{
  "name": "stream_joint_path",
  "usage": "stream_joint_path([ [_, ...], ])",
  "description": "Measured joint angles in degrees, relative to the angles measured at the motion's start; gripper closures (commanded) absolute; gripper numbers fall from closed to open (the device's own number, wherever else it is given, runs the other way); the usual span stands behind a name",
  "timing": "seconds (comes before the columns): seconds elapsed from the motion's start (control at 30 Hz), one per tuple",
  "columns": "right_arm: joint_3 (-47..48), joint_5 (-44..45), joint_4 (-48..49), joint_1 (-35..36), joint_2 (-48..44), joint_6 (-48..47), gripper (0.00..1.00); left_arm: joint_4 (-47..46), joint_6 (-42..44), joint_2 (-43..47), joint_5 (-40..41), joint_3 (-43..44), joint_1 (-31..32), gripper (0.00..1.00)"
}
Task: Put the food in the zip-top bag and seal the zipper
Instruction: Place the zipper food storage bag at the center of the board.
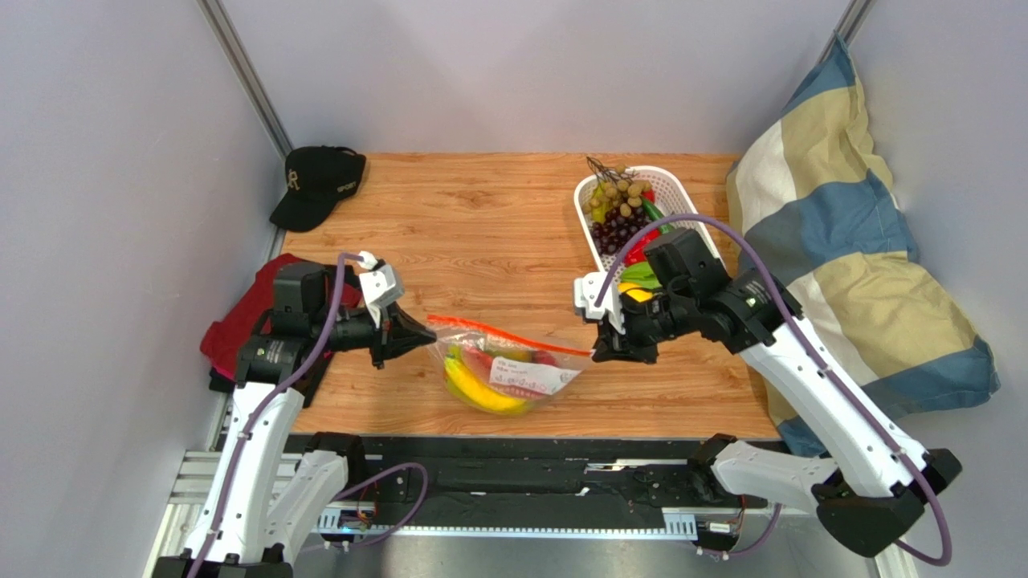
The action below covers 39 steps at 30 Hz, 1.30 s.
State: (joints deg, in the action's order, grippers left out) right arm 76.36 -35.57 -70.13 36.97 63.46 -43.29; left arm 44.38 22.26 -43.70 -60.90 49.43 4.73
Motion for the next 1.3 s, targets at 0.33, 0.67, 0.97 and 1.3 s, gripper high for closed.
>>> stream_joint_path([
  [0.33,-1.4,10.0,2.8,-2.5,10.9,1.3,1.0,-3.5,0.1,-14.6,5.1,-3.3,5.7,1.0],
  [0.67,8.6,15.2,10.4,-8.0,30.3,-0.5,1.0,-19.7,-5.9,-24.6,16.5,-3.6,5.8,1.0],
  [0.97,15.5,18.7,12.0,-9.1,40.9,-0.7,0.84,-25.6,-10.0,-38.7,21.2,0.4,5.6,0.63],
  [1.3,21.0,20.8,12.7,-10.5,39.7,4.8,0.16,-20.3,-12.5,-34.9,23.3,11.8,2.9,0.01],
])
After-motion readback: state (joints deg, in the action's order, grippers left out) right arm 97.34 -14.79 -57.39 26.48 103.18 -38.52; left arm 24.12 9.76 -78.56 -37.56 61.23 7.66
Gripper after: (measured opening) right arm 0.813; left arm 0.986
